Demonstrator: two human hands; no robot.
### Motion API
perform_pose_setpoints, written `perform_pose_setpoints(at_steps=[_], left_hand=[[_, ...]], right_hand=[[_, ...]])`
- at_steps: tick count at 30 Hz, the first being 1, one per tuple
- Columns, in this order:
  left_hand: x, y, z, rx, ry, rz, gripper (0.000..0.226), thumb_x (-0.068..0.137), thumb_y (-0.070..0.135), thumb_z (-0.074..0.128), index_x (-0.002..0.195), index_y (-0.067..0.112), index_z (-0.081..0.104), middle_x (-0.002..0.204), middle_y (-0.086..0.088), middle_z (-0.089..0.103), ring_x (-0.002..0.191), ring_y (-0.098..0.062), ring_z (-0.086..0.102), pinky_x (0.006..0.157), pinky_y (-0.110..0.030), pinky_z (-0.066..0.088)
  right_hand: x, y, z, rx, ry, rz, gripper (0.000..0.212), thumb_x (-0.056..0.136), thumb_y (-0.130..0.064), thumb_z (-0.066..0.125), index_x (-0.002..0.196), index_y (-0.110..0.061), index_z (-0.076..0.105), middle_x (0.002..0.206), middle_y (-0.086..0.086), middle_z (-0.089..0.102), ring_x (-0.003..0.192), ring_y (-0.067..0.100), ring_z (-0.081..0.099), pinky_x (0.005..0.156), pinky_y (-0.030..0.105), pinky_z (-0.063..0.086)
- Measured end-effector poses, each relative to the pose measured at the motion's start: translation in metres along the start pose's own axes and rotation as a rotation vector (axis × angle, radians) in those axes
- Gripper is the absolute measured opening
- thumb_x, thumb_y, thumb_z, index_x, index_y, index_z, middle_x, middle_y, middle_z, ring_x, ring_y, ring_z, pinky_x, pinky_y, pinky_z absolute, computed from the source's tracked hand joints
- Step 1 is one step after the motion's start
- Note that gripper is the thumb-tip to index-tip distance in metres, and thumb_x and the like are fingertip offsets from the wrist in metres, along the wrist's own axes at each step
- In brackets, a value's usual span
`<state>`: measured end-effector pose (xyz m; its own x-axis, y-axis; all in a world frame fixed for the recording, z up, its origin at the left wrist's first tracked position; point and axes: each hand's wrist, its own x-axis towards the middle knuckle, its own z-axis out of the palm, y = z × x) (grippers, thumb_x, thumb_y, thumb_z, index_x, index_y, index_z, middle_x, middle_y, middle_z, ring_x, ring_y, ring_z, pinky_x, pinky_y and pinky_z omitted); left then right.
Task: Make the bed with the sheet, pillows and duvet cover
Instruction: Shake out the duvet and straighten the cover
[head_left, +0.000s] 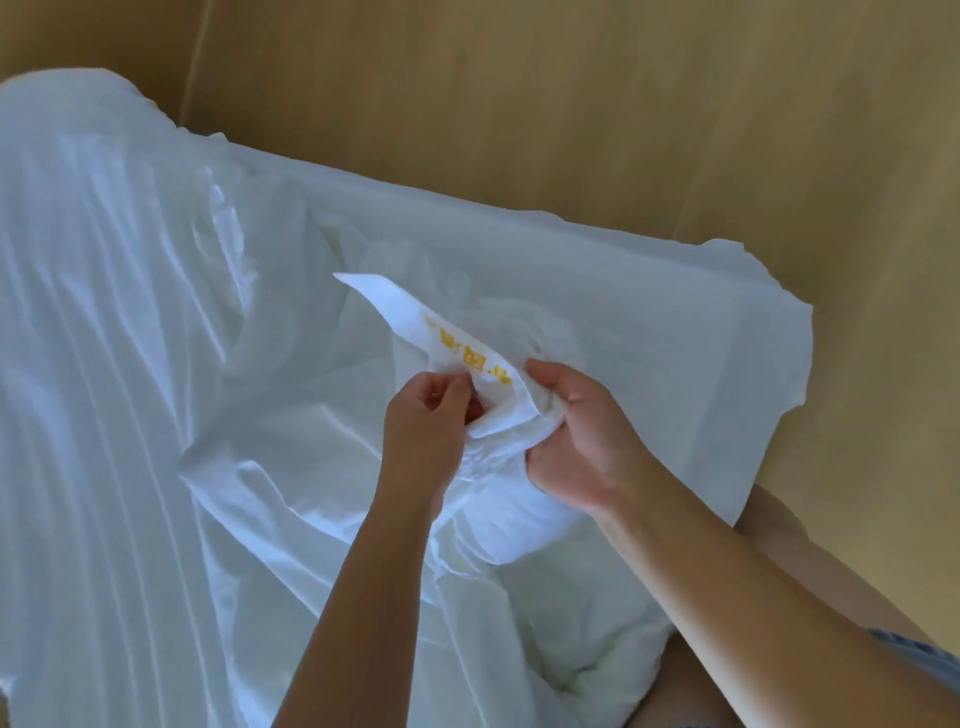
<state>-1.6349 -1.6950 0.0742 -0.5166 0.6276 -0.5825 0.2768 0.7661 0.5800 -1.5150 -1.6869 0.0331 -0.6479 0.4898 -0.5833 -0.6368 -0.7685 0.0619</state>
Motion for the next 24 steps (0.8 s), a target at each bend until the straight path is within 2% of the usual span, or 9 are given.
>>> perform_pose_setpoints(at_steps=[3,5,7,10,13,16,19,21,24], left_hand=[[0.011,-0.004,0.004,0.05,0.041,-0.047,0.048,0.08,0.055,0.062,0.065,0.01,0.059,0.056,0.003,0.06,0.055,-0.013,0.057,0.058,-0.026,0.046],[0.017,-0.005,0.009,0.174,0.032,-0.078,0.057,0.072,0.066,0.062,0.053,0.013,0.053,0.048,0.003,0.055,0.05,-0.014,0.055,0.055,-0.028,0.043],[0.023,-0.007,0.015,0.331,-0.001,-0.058,0.051,0.078,0.057,0.062,0.055,0.012,0.055,0.052,0.002,0.059,0.06,-0.021,0.058,0.057,-0.029,0.042],[0.025,-0.007,0.024,0.514,-0.025,0.034,0.038,0.089,0.039,0.054,0.081,0.003,0.064,0.083,-0.014,0.067,0.085,-0.032,0.061,0.072,-0.034,0.046],[0.026,0.008,0.026,0.404,0.094,0.149,0.041,0.093,0.036,0.05,0.08,-0.001,0.059,0.085,-0.019,0.065,0.086,-0.036,0.062,0.073,-0.038,0.048],[0.035,0.052,0.028,0.246,0.211,0.319,0.042,0.092,0.036,0.053,0.06,0.01,0.042,0.062,-0.005,0.051,0.08,-0.039,0.058,0.061,-0.033,0.039],[0.038,0.081,0.04,0.115,0.115,0.389,0.035,0.089,0.035,0.058,0.065,0.014,0.045,0.066,0.0,0.053,0.081,-0.034,0.061,0.063,-0.035,0.045],[0.03,0.073,0.055,0.13,-0.008,0.382,0.03,0.089,0.033,0.059,0.073,0.011,0.048,0.077,-0.006,0.059,0.083,-0.031,0.061,0.071,-0.041,0.051],[0.014,0.044,0.076,0.134,-0.112,0.329,0.033,0.089,0.031,0.061,0.069,0.015,0.041,0.068,0.0,0.05,0.069,-0.024,0.052,0.065,-0.037,0.045]], right_hand=[[0.002,0.004,-0.007,0.054,-0.01,0.033,0.043,0.091,-0.023,0.037,0.099,-0.002,0.072,0.103,0.016,0.07,0.095,0.025,0.068,0.079,0.03,0.056],[0.003,0.009,-0.014,0.083,0.011,0.047,0.041,0.091,-0.022,0.037,0.105,-0.002,0.071,0.108,0.016,0.069,0.1,0.025,0.067,0.086,0.033,0.054],[0.002,0.015,-0.021,0.075,0.028,0.049,0.04,0.089,-0.021,0.039,0.109,-0.003,0.069,0.112,0.015,0.067,0.104,0.026,0.065,0.093,0.035,0.05],[-0.001,0.017,-0.027,0.07,0.032,0.009,0.04,0.088,-0.02,0.041,0.112,-0.003,0.067,0.115,0.014,0.065,0.108,0.027,0.062,0.097,0.037,0.047],[-0.01,0.024,-0.037,0.071,0.075,-0.073,0.036,0.085,-0.017,0.045,0.107,-0.003,0.07,0.109,0.014,0.069,0.1,0.024,0.067,0.078,0.032,0.056],[-0.032,0.052,-0.059,-0.145,0.307,0.018,0.029,0.087,-0.02,0.052,0.107,-0.013,0.072,0.098,0.008,0.072,0.084,0.019,0.07,0.063,0.027,0.055],[-0.039,0.057,-0.08,-0.363,0.594,0.107,0.018,0.089,-0.022,0.06,0.103,-0.012,0.067,0.083,0.006,0.071,0.071,0.017,0.066,0.056,0.027,0.05],[-0.033,0.034,-0.089,-0.523,0.76,0.061,0.02,0.086,-0.021,0.064,0.102,-0.009,0.062,0.088,0.009,0.067,0.075,0.02,0.062,0.062,0.029,0.048],[-0.032,-0.013,-0.094,-0.822,0.894,-0.13,0.044,0.085,-0.025,0.065,0.123,-0.01,0.048,0.112,0.011,0.058,0.087,0.015,0.054,0.069,0.023,0.041]])
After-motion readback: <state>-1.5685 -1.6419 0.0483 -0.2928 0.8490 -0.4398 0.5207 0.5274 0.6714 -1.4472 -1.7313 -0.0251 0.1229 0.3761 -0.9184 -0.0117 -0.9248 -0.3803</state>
